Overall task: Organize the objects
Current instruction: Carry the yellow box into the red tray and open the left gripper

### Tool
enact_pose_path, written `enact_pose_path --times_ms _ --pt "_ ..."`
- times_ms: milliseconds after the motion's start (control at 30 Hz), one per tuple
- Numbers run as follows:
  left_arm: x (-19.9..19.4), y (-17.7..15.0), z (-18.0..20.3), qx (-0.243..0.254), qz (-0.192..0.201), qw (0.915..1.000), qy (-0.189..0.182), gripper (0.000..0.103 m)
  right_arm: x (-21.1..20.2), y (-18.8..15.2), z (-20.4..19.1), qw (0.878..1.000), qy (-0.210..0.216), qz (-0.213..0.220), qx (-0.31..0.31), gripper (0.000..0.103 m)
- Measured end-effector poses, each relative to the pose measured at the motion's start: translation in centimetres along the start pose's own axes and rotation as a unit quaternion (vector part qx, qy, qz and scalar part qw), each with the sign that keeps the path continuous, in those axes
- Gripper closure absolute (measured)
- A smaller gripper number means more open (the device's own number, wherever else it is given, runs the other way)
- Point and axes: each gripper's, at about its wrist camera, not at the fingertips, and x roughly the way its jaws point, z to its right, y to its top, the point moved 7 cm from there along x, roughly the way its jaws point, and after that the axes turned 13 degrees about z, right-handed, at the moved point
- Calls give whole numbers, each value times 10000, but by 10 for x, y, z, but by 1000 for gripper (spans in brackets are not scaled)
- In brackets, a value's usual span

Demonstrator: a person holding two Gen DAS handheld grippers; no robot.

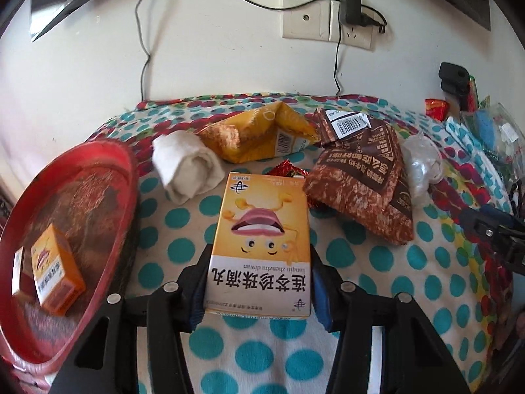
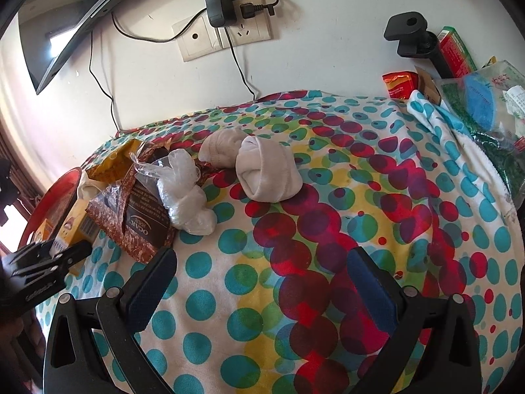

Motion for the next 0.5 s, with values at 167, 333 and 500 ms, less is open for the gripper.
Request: enact_pose_path --times_ms 167,333,500 --pt "-26 1 -8 -216 212 9995 65 51 0 0 1 10000 18 -7 16 0" --pt "-58 8 -52 -532 446 9970 337 51 0 0 2 10000 27 -22 42 0" --pt "-85 6 -141 -917 498 9899 964 50 2 -1 3 10000 31 -39 60 0"
